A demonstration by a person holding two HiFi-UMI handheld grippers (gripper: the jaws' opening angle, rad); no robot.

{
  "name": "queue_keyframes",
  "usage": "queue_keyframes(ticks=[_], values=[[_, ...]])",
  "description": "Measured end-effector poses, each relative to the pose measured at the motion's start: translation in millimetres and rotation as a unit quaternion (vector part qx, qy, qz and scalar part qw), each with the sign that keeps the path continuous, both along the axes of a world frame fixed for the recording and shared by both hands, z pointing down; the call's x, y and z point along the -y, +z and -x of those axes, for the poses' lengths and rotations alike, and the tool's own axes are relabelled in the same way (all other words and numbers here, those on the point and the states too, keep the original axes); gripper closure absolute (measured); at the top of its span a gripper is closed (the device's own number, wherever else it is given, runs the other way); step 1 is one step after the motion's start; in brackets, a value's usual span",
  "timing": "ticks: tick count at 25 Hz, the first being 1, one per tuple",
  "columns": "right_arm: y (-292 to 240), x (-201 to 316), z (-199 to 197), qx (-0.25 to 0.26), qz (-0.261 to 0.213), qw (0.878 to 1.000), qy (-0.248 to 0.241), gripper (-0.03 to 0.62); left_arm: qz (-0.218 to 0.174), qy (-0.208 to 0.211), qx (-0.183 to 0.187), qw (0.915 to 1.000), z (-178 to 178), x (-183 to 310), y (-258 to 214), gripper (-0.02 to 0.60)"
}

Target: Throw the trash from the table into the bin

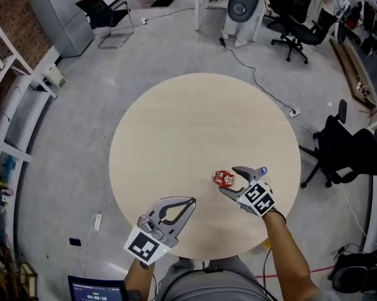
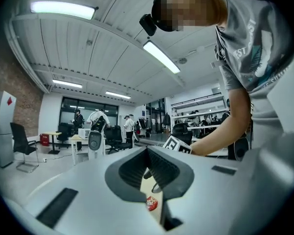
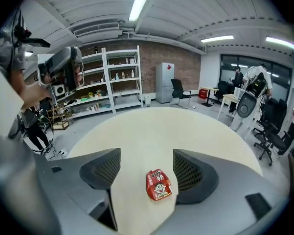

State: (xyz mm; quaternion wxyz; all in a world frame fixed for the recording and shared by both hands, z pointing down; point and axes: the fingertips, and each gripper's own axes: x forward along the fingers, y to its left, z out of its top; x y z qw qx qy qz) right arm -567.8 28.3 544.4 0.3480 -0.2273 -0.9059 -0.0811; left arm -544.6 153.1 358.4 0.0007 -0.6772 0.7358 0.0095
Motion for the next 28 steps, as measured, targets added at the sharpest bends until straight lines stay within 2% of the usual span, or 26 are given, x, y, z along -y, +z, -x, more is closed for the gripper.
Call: queue_keyframes(ticks=[1,5,6,8,10,17,24,28], values=[[17,3,4,-0.013,-0.001,1.0,-0.004,0.278,0.006,-0.005,-0.007,0.9999,3,2,8,0.54],[76,13,17,-0.057,-0.012,0.998,-0.022,0.255,0.083,0.001,0.006,0.9965,9,6,47,0.54],[86,13,18,-0.065,-0.017,0.997,-0.028,0.255,0.082,-0.007,-0.004,0.9966,11,7,49,0.54],[104,16,20,-0.079,-0.031,0.995,-0.043,0.255,0.048,-0.034,-0.039,0.9975,15,10,42,0.54],[119,22,23,-0.094,-0.05,0.993,-0.058,0.255,0.042,-0.044,-0.052,0.9967,18,15,41,0.54],[168,32,21,-0.149,-0.068,0.984,-0.076,0.255,0.051,-0.046,-0.063,0.9956,21,30,54,0.54],[163,36,16,-0.15,-0.053,0.986,-0.058,0.258,0.053,-0.045,-0.064,0.9955,16,31,54,0.54],[130,26,21,-0.116,-0.042,0.992,-0.034,0.259,0.051,-0.038,-0.054,0.9965,16,24,49,0.54]])
